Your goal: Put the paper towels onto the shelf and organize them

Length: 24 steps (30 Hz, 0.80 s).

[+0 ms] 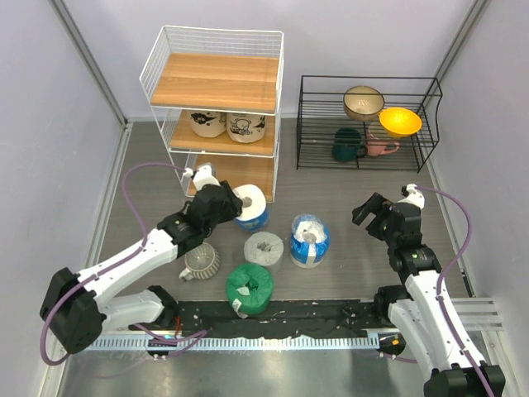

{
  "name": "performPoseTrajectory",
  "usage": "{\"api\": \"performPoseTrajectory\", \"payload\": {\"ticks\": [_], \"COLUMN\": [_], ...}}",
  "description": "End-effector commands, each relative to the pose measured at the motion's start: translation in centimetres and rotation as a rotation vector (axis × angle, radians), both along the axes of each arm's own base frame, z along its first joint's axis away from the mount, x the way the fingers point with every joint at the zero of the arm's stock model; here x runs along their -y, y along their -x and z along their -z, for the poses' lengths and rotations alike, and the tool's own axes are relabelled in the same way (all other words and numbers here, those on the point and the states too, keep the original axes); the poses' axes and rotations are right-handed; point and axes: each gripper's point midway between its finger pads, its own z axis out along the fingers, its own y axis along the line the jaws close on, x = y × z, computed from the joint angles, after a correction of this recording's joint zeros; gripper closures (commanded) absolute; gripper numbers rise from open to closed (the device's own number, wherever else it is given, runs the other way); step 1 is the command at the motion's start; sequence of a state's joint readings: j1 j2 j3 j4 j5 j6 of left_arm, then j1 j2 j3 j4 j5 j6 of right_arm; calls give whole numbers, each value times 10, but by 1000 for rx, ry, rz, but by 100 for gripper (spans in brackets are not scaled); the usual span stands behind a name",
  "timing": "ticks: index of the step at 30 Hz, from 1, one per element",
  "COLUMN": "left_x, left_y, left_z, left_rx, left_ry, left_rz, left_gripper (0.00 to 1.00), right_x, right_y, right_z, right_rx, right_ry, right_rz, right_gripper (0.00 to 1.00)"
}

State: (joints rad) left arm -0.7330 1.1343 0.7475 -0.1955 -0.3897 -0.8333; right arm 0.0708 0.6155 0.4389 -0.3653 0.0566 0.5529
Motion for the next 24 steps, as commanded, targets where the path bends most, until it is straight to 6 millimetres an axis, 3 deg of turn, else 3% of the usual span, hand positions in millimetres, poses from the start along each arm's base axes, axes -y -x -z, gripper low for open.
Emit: {"api": "performPoseTrajectory", "payload": {"ticks": [1, 6, 15, 24], "left_x": [-23, -31, -19, -20], "left_y": [-24, -45, -80, -105], "left_z": [-29, -33, -41, -47], "left_rx": [102, 130, 194, 239], "left_ry": [88, 119, 200, 199], "left_rz": [-128, -184, -245, -302], "left_gripper": [67, 67, 67, 67], "right_x": [-3, -4, -2, -2], "right_y": [-5, -5, -6, -7], "right_z": [-6, -6, -7, -4], "right_rx": [35, 35, 35, 23], "right_ry": [-8, -8, 0, 5], "right_rz": [-10, -13, -11, -14], "right_gripper": [4, 4, 4, 4]}}
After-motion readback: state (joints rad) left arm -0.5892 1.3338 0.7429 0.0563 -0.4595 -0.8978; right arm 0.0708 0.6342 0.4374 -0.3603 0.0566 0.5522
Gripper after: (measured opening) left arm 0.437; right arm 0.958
